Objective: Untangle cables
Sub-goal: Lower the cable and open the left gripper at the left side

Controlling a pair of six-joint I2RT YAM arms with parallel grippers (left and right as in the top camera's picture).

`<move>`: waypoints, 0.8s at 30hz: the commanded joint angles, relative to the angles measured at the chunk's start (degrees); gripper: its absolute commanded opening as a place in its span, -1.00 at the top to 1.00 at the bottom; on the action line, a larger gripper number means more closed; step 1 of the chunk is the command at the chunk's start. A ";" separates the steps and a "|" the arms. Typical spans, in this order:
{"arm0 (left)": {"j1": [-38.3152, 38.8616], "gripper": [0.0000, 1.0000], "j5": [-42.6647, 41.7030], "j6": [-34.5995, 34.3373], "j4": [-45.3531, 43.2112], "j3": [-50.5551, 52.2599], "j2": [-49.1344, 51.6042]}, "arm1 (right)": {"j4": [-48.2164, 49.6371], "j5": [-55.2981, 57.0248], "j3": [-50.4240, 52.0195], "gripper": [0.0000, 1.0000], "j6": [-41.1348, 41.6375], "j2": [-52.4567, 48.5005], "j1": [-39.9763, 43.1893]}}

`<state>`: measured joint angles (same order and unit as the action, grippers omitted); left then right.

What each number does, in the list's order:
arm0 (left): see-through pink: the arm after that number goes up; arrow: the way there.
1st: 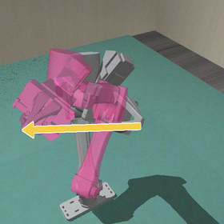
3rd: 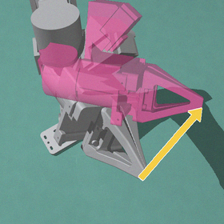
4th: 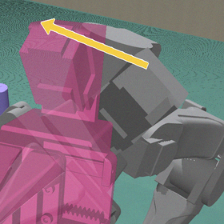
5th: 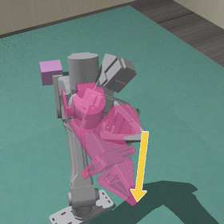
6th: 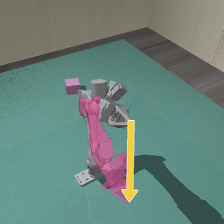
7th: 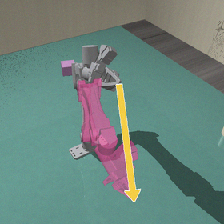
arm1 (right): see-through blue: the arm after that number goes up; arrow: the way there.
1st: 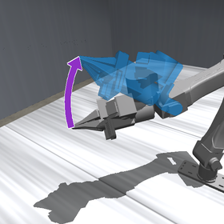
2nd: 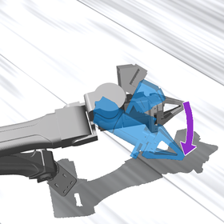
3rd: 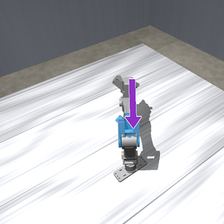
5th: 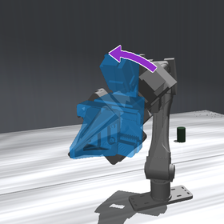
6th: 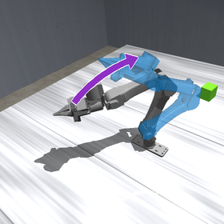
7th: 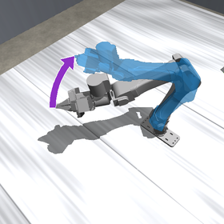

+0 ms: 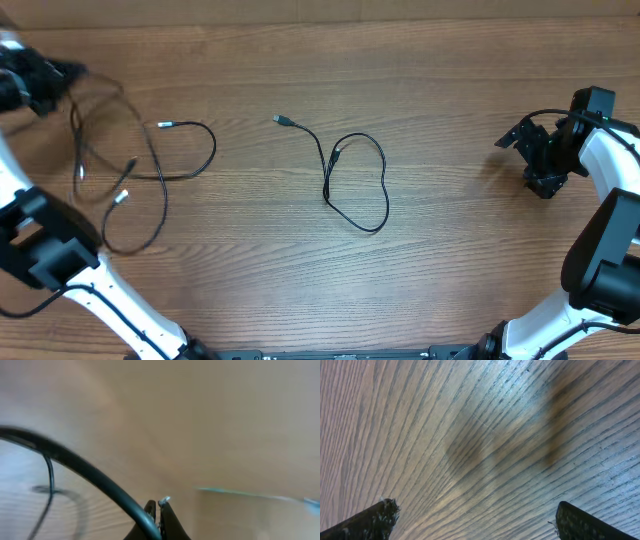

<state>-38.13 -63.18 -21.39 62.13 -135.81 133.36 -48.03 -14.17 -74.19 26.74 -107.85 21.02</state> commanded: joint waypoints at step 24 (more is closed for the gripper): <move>3.32 0.88 70.25 -9.73 23.91 4.59 0.07 | 0.20 -0.04 -0.87 -1.00 -0.37 1.07 0.11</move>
<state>-35.07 -2.22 -26.13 86.17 -134.98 133.32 -48.01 -14.20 -74.19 26.72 -107.85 21.02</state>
